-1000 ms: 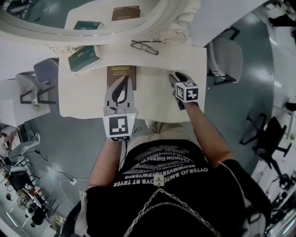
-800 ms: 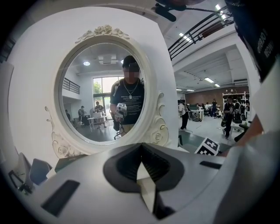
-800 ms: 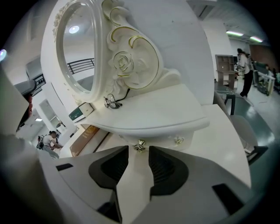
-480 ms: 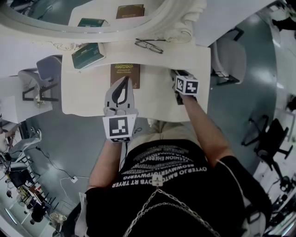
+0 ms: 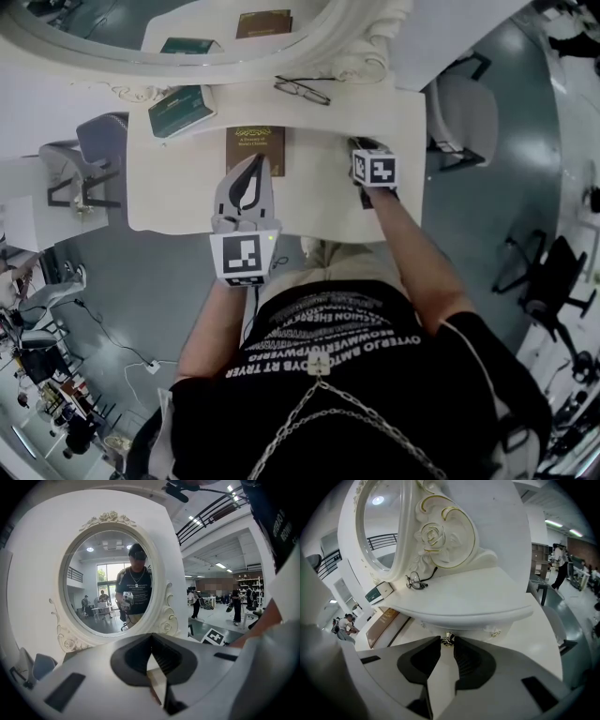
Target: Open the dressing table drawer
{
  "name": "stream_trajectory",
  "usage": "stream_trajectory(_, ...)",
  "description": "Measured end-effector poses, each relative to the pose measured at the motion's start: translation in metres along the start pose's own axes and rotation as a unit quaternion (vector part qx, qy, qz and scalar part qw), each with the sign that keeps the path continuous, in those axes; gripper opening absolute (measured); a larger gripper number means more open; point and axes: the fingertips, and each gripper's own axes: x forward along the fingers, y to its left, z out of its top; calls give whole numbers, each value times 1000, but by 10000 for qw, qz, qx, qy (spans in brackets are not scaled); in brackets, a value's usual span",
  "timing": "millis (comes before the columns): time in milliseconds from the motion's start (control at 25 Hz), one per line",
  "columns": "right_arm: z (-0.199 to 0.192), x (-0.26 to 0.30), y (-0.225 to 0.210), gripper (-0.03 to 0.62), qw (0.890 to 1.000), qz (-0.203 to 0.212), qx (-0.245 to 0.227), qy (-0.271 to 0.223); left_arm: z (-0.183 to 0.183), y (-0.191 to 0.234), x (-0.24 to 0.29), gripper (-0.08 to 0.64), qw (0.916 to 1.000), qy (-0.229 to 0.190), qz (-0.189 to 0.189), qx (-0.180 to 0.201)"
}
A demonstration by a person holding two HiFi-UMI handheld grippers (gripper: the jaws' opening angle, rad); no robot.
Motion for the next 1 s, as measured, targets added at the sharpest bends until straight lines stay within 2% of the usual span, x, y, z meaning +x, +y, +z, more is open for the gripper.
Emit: stream_trajectory(1000, -43, -24, 15, 84, 9996, 109, 10, 276, 3, -3, -34, 3, 9999, -131, -64, 61)
